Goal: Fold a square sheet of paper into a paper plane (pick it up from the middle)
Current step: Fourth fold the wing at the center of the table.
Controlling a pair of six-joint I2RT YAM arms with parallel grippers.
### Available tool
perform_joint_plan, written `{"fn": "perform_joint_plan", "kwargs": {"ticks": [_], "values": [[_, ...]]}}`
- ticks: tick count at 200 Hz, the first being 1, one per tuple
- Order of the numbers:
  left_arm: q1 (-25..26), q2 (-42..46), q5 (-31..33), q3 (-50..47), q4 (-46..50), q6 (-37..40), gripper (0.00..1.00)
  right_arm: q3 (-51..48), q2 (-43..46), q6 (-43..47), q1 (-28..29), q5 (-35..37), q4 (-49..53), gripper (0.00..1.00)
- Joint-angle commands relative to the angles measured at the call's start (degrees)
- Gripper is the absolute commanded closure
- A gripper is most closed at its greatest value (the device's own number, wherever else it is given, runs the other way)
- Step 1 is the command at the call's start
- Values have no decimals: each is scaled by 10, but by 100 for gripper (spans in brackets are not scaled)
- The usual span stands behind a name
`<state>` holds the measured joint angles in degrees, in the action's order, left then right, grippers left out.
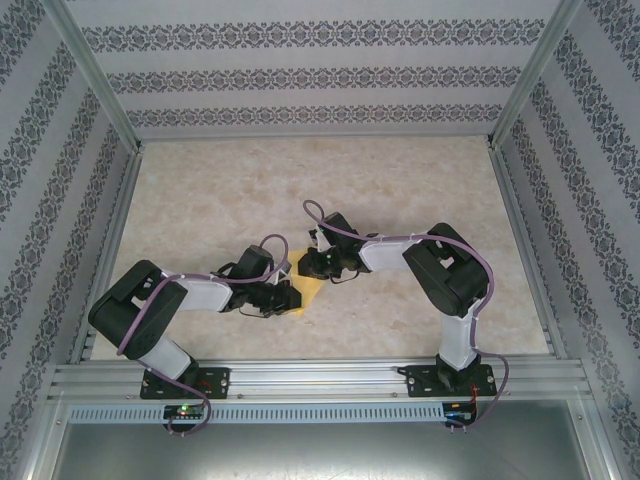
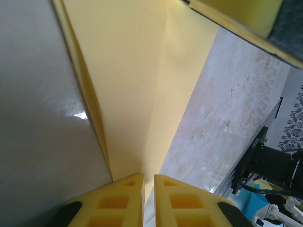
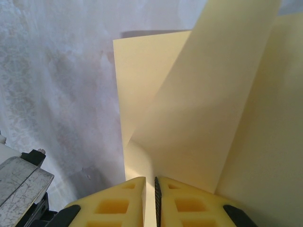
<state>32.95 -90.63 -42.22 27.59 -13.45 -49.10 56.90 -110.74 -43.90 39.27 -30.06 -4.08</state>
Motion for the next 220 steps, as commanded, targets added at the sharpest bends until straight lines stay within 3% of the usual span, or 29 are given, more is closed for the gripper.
{"fn": "perform_joint_plan", "kwargs": {"ticks": [1, 148, 197, 220], "values": [[53, -33, -44, -25, 17, 1, 85, -12, -38, 7, 4, 42, 42, 85], [69, 70, 12, -42, 76, 5, 86, -17, -35, 7, 4, 39, 35, 85], [69, 175, 120, -4, 136, 25, 88, -20, -33, 1, 4, 32, 24, 85], [68, 190, 207, 4, 147, 1, 88, -24, -34, -5, 4, 32, 13, 85]]}}
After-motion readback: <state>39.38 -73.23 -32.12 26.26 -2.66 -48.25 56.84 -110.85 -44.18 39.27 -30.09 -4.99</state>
